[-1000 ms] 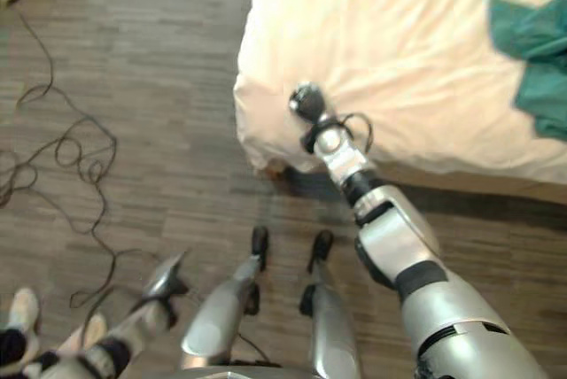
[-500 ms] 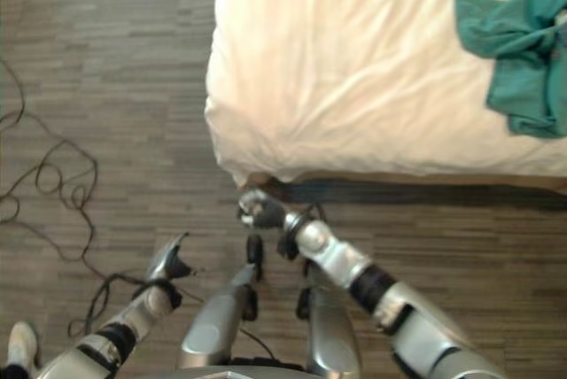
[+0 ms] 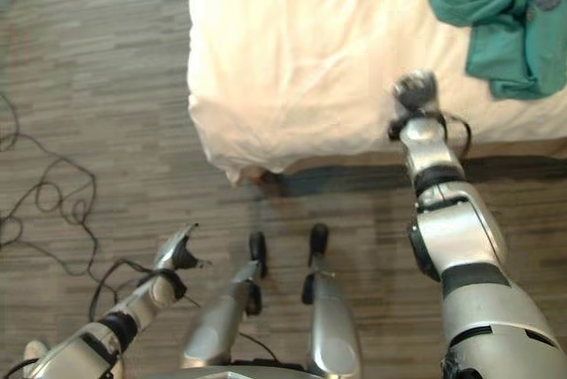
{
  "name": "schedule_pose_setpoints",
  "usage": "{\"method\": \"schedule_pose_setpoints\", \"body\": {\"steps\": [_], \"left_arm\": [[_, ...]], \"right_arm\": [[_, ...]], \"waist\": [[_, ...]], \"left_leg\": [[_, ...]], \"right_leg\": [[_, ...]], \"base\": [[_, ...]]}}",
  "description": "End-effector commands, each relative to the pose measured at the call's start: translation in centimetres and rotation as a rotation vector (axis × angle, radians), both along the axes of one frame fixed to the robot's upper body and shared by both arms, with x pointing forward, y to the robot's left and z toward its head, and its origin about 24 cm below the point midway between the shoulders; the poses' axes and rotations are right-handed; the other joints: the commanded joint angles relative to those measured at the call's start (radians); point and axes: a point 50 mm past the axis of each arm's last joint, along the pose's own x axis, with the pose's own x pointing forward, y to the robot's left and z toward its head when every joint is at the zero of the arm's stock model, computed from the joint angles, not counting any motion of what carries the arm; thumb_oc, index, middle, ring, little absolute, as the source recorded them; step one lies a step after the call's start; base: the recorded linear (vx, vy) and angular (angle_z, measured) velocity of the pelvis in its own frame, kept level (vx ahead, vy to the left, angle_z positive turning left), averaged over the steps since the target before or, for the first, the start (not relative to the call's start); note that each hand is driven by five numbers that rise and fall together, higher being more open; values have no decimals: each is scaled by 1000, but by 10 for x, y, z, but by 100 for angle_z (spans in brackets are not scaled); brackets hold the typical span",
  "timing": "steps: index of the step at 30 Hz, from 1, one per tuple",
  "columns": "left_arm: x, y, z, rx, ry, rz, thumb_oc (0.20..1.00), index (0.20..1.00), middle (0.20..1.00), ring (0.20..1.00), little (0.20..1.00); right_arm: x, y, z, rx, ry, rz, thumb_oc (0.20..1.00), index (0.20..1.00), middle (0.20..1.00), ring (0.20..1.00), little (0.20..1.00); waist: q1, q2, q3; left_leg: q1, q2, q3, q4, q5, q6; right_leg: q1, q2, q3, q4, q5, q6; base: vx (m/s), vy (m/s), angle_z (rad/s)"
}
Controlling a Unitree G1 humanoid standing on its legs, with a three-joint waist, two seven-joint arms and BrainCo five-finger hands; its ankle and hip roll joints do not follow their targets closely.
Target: Tidy up the quilt and then pick up the clothes from the bed and put them into the laundry hamper.
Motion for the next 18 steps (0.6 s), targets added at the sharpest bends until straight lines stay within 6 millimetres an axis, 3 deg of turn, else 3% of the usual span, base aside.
{"method": "schedule_pose_setpoints", "body": {"steps": [1, 3, 4, 5, 6, 7, 8, 9, 10, 11, 13, 14, 16, 18], "left_arm": [[-1, 1, -1, -5, 4, 13, 1000, 1000, 1000, 1000, 1000], [-4, 8, -4, 17, 28, 47, 1000, 1000, 1000, 1000, 1000], [-12, 18, -10, 42, 76, 82, 1000, 1000, 1000, 1000, 1000], [-19, 24, -14, 50, 106, 107, 1000, 1000, 1000, 1000, 1000], [-19, 24, -15, 50, 107, 107, 1000, 1000, 1000, 1000, 1000], [-29, 34, -21, 66, 159, 144, 1000, 1000, 1000, 1000, 1000], [-29, 34, -21, 66, 159, 144, 1000, 1000, 1000, 1000, 1000], [-35, 41, -22, 79, 177, 160, 1000, 1000, 1000, 1000, 1000], [-39, 45, -24, 81, 189, 174, 1000, 1000, 1000, 1000, 1000], [-46, 49, -26, 80, 210, 192, 1000, 1000, 1000, 1000, 1000], [-64, 57, -34, 76, 267, 240, 1000, 1000, 1000, 1000, 1000], [-71, 58, -38, 75, 293, 254, 1000, 1000, 1000, 1000, 1000], [-85, 63, -44, 66, 345, 286, 1000, 1000, 1000, 1000, 1000], [-99, 67, -49, 33, 385, 353, 1000, 1000, 1000, 1000, 1000]], "right_arm": [[-39, -15, -77, 0, 216, -34, 200, 200, 200, 200, 200], [-88, -26, -137, 106, 332, -97, 200, 200, 200, 200, 200], [-140, -32, -182, 164, 454, -146, 200, 200, 200, 200, 200], [-166, -31, -201, 206, 510, -166, 200, 200, 200, 200, 200], [-166, -31, -201, 206, 510, -166, 200, 200, 200, 200, 200], [-205, -25, -229, 251, 616, -184, 200, 200, 200, 200, 200], [-205, -25, -229, 252, 616, -184, 200, 200, 200, 200, 200], [-215, -24, -235, 258, 653, -191, 715, 715, 715, 715, 715], [-225, -19, -244, 281, 689, -195, 1000, 1000, 1000, 1000, 1000], [-235, -15, -251, 292, 736, -191, 1000, 1000, 1000, 1000, 1000], [-248, -6, -263, 291, 817, -165, 1000, 1000, 1000, 1000, 1000], [-255, 1, -268, 297, 850, -151, 1000, 1000, 1000, 1000, 1000], [-272, 12, -280, 311, 933, -132, 1000, 1000, 1000, 1000, 1000], [-275, 19, -284, 288, 978, -83, 1000, 1000, 1000, 1000, 1000]], "waist": [[-34, -20, -10], [-76, -33, -28], [-119, -49, -57], [-138, -57, -75], [-137, -59, -77], [-163, -66, -100], [-162, -67, -103], [-160, -70, -110], [-154, -69, -116], [-144, -65, -129], [-138, -78, -161], [-143, -86, -176], [-158, -89, -212], [-137, -91, -220]], "left_leg": [[11, 30, -19, 123, -140, -45], [54, 29, -4, 86, -136, -44], [112, 33, 17, 27, -131, -43], [142, 35, 32, -1, -126, -43], [140, 34, 34, -4, -123, -42], [192, 54, 73, -38, -118, -45], [190, 53, 75, -39, -115, -45], [215, 77, 126, -49, -112, -51], [238, 103, 177, -52, -111, -59], [273, 135, 233, -53, -118, -75], [317, 173, 342, -38, -109, -90], [334, 188, 369, -28, -107, -93], [363, 245, 419, 27, -55, -129], [368, 323, 408, 152, 63, -177]], "right_leg": [[48, -105, 24, 31, -55, 142], [84, -91, 43, -17, -42, 146], [125, -72, 60, -63, -29, 150], [142, -63, 69, -79, -21, 152], [140, -63, 71, -82, -18, 152], [158, -49, 61, -83, -15, 158], [155, -49, 63, -84, -12, 157], [153, -64, 2, -70, -9, 162], [163, -96, -98, -47, -18, 160], [188, -134, -225, -20, -45, 168], [223, -183, -355, 8, -54, 153], [235, -183, -366, 9, -59, 145], [251, -104, -297, -31, -89, 127], [289, -37, -266, -77, -111, 98]], "base": [[86, 51, -6], [140, 8, -9], [216, -42, -16], [173, -45, -37], [162, -76, -48], [92, -66, -40], [114, -112, -88], [35, -93, -94], [111, -137, -210], [120, -132, -218], [114, -203, -257], [159, -393, -265], [232, -423, -235], [314, -442, -169]]}}
